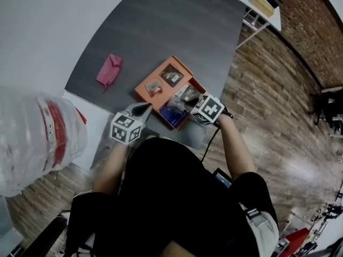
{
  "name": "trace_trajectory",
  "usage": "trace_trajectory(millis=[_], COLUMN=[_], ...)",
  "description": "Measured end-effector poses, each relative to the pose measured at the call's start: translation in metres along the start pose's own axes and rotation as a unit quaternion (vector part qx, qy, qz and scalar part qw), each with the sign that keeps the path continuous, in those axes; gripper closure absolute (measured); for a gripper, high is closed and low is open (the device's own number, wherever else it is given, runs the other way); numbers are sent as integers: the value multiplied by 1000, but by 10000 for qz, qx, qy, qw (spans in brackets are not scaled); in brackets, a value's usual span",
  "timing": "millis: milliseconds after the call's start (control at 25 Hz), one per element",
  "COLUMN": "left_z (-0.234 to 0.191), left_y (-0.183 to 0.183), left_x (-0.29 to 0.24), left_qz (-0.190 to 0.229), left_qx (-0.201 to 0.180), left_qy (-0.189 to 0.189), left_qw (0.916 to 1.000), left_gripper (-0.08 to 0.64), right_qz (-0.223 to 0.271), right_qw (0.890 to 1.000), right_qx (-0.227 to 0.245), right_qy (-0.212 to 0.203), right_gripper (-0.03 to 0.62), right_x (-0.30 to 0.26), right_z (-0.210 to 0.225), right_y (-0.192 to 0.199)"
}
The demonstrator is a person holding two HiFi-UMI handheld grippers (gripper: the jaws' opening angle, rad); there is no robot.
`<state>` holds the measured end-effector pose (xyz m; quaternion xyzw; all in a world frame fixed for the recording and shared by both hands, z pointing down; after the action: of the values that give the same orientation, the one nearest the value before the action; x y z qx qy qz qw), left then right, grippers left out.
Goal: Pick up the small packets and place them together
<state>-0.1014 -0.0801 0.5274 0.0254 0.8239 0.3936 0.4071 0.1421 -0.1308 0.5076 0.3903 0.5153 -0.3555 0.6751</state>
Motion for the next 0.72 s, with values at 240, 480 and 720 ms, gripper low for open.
trace_trajectory(millis=[240, 480, 720], left_z=[4, 6, 4], left_y=[-12, -22, -24], left_x=[-6, -5, 4], left_qz=[21, 109, 233], left_qx=[-260, -413, -380], left_qy=[146, 175, 37], left_qw=[9996, 9989, 9990], left_gripper=[560, 560, 560], right_qz=[213, 716, 1259], right_qw=[9993, 9957, 9889], right_qx=[83, -61, -460], right_qy=[298, 587, 641], right_gripper=[588, 588, 588], right_x=[26, 49, 56], right_z=[-10, -11, 7], right_y=[1, -3, -16])
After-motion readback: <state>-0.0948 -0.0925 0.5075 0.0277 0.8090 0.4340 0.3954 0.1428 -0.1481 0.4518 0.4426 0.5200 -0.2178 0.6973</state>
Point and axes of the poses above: the fingertips, and each gripper's own axes: x backward along the fingers, z to its right, y out of its underside, the point moved 10 cm from there along x, backward along the fingers, and after that the axes turned 14 degrees about -z, right-handed, at the moved point
